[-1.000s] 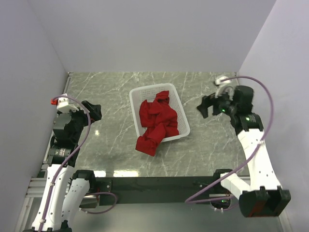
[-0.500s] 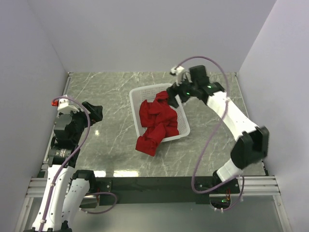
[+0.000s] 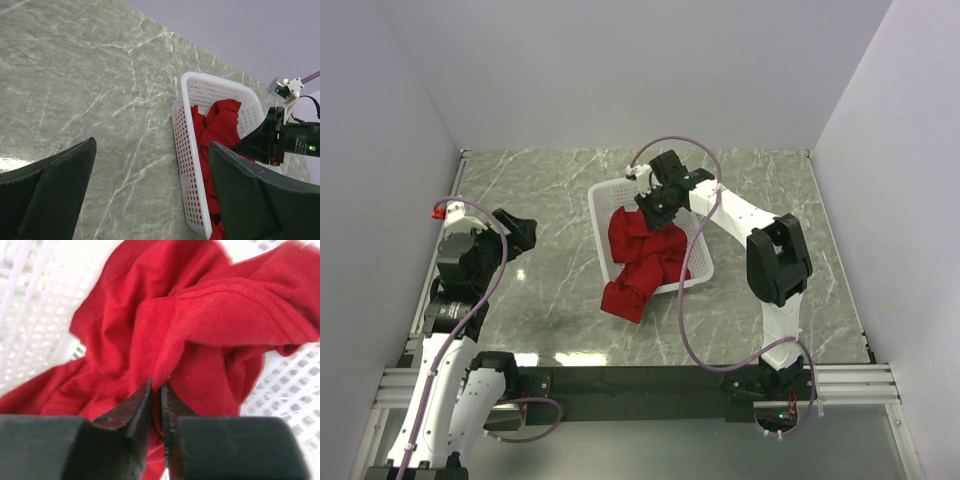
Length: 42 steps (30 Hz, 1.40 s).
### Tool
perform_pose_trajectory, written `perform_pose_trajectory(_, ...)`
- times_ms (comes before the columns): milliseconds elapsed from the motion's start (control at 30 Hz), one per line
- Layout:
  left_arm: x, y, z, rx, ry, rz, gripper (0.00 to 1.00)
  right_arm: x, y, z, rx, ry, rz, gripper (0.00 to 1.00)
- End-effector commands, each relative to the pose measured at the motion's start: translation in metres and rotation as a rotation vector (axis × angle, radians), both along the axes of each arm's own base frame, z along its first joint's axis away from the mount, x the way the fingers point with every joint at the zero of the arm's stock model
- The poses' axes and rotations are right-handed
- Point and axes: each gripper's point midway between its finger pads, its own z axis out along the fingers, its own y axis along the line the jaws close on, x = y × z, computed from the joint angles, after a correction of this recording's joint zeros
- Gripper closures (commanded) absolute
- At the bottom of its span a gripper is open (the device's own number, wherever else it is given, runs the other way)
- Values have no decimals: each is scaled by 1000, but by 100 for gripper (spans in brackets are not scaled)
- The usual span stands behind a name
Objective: Fold and stack the t-shirts
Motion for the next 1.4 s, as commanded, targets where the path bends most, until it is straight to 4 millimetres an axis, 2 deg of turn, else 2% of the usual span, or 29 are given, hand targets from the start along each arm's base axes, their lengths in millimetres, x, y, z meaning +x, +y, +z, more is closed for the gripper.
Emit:
perform_pose_trajectory(0,7,-10,7,-45,-32,-42,1,-3,12,46,70,-48,29,93)
perform_pose_trajectory(33,8,-10,6,-49,-34,-44,1,-5,11,68,95,-86,37,100)
perform_pose_trajectory(67,9,-13,3,-60,-26,-54,1,-4,9,85,114,-121,42,100)
perform_pose_trajectory(100,9,-14,2,-63,-22,-60,1,4,5,111,157,-183,31,100)
perform_pose_trajectory(133,10,-17,2,-69,-27,-76,1,3,-1,147,199,-252,29,100)
perform_pose_trajectory(167,11,-19,-1,-75,-20,-82,0,3,-3,169,230,-290,46,100)
perform_pose_trajectory(200,11,-20,-1,-78,-20,-90,1,10,-16,209,267,-363,30,100)
perform_pose_trajectory(267,12,-23,-3,-88,-14,-105,1,6,-31,275,337,-496,45,100)
perform_pose_trajectory(300,13,-24,-3,-87,-12,-110,1,1,-36,298,377,-540,63,100)
perform_pose_trajectory(367,13,-25,-4,-87,-11,-119,1,-7,-63,363,428,-699,24,100)
perform_pose_trajectory(400,13,-25,-3,-87,-12,-117,1,-10,-71,389,449,-763,-1,100)
perform_pose_trajectory(467,13,-26,-4,-90,-12,-118,1,-16,-101,438,491,-882,-106,100)
perform_pose_trajectory(500,13,-26,-4,-92,-15,-118,0,-25,-115,478,525,-993,-144,100)
perform_pose_trajectory(533,13,-26,-6,-95,-13,-119,1,-31,-131,500,533,-1060,-206,100)
perform_pose_trajectory(567,12,-27,-6,-100,-12,-121,0,-43,-150,536,565,-1168,-261,100)
perform_pose_trajectory(633,12,-28,-7,-106,-12,-128,1,-60,-176,575,592,-1292,-351,100)
perform_pose_trajectory(700,11,-29,-8,-108,-11,-130,1,-90,-204,621,614,-1468,-436,100)
perform_pose_trajectory(767,11,-29,-8,-107,-14,-131,1,-110,-216,644,621,-1567,-466,100)
perform_pose_trajectory(833,11,-29,-8,-106,-14,-135,1,-120,-227,656,596,-1640,-500,100)
perform_pose_trajectory(933,11,-30,-7,-106,-15,-140,1,-114,-240,650,545,-1643,-557,100)
perform_pose_trajectory(967,10,-30,-7,-104,-17,-141,0,-97,-239,634,512,-1592,-551,100)
perform_pose_trajectory(1033,9,-30,-9,-103,-13,-142,1,-85,-245,616,478,-1539,-570,100)
perform_pose_trajectory(1067,7,-30,-8,-103,-17,-144,1,-63,-245,591,445,-1465,-575,100)
perform_pose_trajectory(1133,6,-30,-9,-101,-16,-143,1,-50,-250,564,411,-1388,-581,100)
perform_pose_trajectory(1167,5,-30,-8,-100,-21,-145,1,-33,-250,535,387,-1308,-588,100)
perform_pose_trajectory(1233,3,-30,-10,-101,-15,-146,1,-29,-251,515,384,-1249,-580,100)
perform_pose_trajectory(1267,2,-30,-10,-97,-18,-145,1,-19,-249,492,373,-1189,-575,100)
perform_pose_trajectory(1333,1,-30,-11,-94,-17,-146,1,-20,-247,478,371,-1155,-569,100)
perform_pose_trajectory(1367,0,-30,-12,-94,-14,-146,1,-14,-246,462,359,-1114,-569,100)
